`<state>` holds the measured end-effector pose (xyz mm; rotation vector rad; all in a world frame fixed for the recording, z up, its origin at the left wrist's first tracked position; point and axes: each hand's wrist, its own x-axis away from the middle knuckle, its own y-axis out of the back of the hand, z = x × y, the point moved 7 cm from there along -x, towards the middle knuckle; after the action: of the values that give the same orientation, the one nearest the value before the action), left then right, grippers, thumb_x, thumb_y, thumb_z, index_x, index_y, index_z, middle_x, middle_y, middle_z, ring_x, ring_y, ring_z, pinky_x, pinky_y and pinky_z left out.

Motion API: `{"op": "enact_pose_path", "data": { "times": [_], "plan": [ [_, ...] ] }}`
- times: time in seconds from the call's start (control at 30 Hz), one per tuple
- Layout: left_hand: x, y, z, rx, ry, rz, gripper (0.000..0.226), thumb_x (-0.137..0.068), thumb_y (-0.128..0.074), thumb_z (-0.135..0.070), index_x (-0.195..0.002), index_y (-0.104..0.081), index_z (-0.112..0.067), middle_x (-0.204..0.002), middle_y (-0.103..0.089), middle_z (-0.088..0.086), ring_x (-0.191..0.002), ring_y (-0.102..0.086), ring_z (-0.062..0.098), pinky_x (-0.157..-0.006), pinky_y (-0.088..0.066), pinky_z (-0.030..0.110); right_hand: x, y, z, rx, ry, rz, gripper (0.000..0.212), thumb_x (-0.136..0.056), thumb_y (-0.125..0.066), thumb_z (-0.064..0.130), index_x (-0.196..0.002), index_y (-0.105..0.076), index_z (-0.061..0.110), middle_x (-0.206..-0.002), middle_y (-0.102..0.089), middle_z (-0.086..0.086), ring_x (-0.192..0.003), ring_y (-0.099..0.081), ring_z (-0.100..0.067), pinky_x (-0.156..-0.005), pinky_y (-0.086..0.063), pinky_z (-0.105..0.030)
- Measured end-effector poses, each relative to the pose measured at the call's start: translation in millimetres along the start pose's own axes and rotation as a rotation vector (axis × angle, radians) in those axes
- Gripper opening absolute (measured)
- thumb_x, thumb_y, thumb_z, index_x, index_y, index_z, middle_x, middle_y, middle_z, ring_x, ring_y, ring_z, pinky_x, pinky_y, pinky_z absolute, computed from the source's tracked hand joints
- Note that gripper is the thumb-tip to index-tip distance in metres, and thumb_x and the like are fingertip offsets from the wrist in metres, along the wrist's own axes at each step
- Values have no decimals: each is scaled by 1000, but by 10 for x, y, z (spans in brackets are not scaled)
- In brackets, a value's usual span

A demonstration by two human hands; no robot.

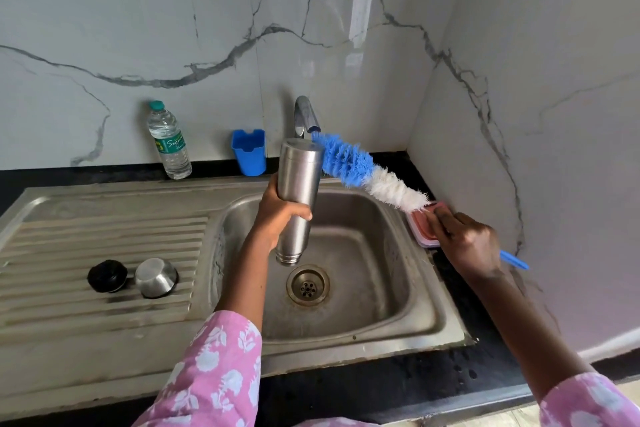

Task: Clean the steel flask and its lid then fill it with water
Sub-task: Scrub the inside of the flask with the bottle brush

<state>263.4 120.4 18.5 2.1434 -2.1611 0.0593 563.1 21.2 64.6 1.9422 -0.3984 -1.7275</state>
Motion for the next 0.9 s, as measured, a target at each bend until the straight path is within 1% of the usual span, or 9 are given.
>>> {"op": "enact_pose_path", "data": {
  "times": [0.07,0.13,0.23,0.33,0.43,0.53,0.63,0.8,0.9],
  "plan": [
    [-7,-34,-15,49,-6,-4,85,-39,-69,-2,-120,-50,-17,-96,-64,5,-84,-61,21,-64,-48,29,27,-75,-6,-107,-136,32,53,-100,-37,40,-78,-72,8,-57,-62,-12,-44,-57,-28,-38,-44,-28],
    [-34,-23,-2,81,-7,-38,84,-38,-69,-2,-118,-51,-18,-96,-65,6,-85,-62,23,-67,-49,31,53,-111,15,-239,-238,64,53,-98,-40,42,-70,-69,7,-52,-59,-13,-42,-47,-12,-42,-39,-30],
    [-78,39,35,111,1,-111,81,-39,-70,-5,-116,-51,-21,-95,-65,3,-85,-62,24,-68,-50,33,44,-90,131,-331,-229,61,49,-95,-49,38,-59,-62,7,-47,-52,-11,-42,-32,-6,-45,-31,-28],
    [-89,9,47,146,-3,-110,80,-40,-70,-3,-116,-51,-21,-91,-64,1,-83,-62,23,-67,-50,34,-7,-99,232,-283,-159,46,53,-98,-44,40,-59,-60,10,-46,-51,-7,-38,-35,-15,-39,-35,-32],
    [-76,-72,75,235,9,-87,73,-41,-70,-1,-109,-53,-22,-89,-64,1,-82,-62,22,-68,-51,35,-56,-121,264,-209,-148,22,52,-100,-42,41,-66,-65,10,-50,-56,-8,-39,-50,-23,-35,-41,-30],
    [-86,-69,93,299,20,-90,70,-41,-69,0,-105,-53,-22,-88,-64,0,-80,-62,20,-67,-51,32,-41,-69,307,-57,-71,-32,48,-100,-44,39,-71,-69,10,-49,-52,-7,-38,-50,-27,-32,-37,-30],
    [-102,-46,108,267,19,-78,72,-41,-69,-2,-108,-53,-19,-88,-63,1,-82,-62,22,-67,-50,34,-22,-27,305,21,-29,-35,44,-100,-45,36,-78,-72,9,-51,-52,-8,-38,-52,-29,-32,-36,-30],
    [-97,-70,146,166,24,-89,73,-40,-71,-7,-109,-52,-23,-92,-64,3,-83,-62,24,-71,-55,39,-114,-30,404,120,5,-44,35,-97,-52,34,-75,-70,12,-51,-52,-6,-38,-52,-28,-32,-36,-29],
    [-109,-48,149,107,35,-96,76,-39,-72,-10,-112,-52,-23,-95,-65,4,-88,-63,27,-74,-55,41,-106,-21,424,196,44,-33,35,-96,-52,35,-76,-70,13,-52,-51,-5,-37,-50,-26,-33,-33,-26]
  ]
}}
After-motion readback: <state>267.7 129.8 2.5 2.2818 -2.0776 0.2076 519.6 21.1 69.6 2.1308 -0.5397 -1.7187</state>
